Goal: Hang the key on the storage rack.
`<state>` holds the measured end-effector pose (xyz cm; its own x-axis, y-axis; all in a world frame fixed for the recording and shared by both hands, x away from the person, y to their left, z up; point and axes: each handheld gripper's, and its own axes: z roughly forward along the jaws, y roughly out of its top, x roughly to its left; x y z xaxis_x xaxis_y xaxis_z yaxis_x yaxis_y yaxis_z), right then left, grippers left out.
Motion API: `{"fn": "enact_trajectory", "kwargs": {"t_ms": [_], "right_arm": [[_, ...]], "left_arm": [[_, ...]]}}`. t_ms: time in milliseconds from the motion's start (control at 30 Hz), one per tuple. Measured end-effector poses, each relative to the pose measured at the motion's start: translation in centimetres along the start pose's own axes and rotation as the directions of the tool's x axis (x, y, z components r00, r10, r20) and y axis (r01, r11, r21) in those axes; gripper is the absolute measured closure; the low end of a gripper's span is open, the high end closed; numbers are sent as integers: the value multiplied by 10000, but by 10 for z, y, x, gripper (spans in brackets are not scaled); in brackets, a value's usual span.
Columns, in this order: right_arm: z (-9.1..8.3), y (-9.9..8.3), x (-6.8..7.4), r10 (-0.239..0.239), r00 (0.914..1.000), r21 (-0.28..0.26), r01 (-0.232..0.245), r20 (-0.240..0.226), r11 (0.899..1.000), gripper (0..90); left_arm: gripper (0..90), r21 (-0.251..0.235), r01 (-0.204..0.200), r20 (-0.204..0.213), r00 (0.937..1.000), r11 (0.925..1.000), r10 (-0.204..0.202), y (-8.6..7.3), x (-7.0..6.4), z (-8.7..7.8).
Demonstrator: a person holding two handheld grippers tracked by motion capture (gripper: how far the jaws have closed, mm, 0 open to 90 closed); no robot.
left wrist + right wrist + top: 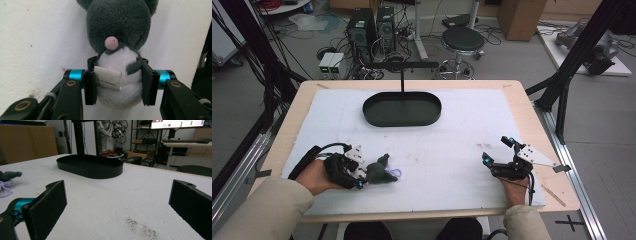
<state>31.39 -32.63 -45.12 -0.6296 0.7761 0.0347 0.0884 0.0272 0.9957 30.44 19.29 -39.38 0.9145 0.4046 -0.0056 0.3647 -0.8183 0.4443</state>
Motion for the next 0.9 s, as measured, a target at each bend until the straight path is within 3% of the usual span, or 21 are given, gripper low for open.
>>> {"fn": "enact_trajectory", "kwargs": {"t_ms": [67, 200, 367, 433, 667, 767, 867, 900], "right_arm": [[0, 0, 0, -4, 10000, 4, 4, 14, 10000, 6], [0, 0, 0, 18, 10000, 2, -18, 8, 10000, 6], [0, 0, 0, 66, 10000, 44, -66, 4, 10000, 6], [0, 0, 0, 60, 10000, 37, -60, 9, 10000, 6], [1, 0, 1, -7, 10000, 76, 7, 30, 10000, 6], [1, 0, 0, -50, 10000, 62, 50, 48, 10000, 6], [1, 0, 0, -24, 10000, 55, 24, 69, 10000, 6], [1, 0, 0, -48, 10000, 53, 48, 68, 10000, 6]], "left_arm": [[569, 89, 102, -14, 9999, 9999, -102, 0, 2, -1], [575, -405, 532, -272, 9982, 9978, -543, -1, 5, -6], [581, -1235, 1155, -790, 9889, 9856, -1258, 0, 14, -22], [581, -1432, 1697, -790, 9801, 9750, -1822, 1, 18, -28], [581, -2067, 2618, -1207, 9494, 9427, -2901, 5, 32, -48], [581, -2418, 2902, -1523, 9311, 9259, -3316, 9, 38, -57], [581, -2798, 3250, -1643, 9109, 9034, -3786, 14, 46, -66], [581, -2770, 3378, -1868, 8994, 8995, -3953, 20, 52, -71]]}}
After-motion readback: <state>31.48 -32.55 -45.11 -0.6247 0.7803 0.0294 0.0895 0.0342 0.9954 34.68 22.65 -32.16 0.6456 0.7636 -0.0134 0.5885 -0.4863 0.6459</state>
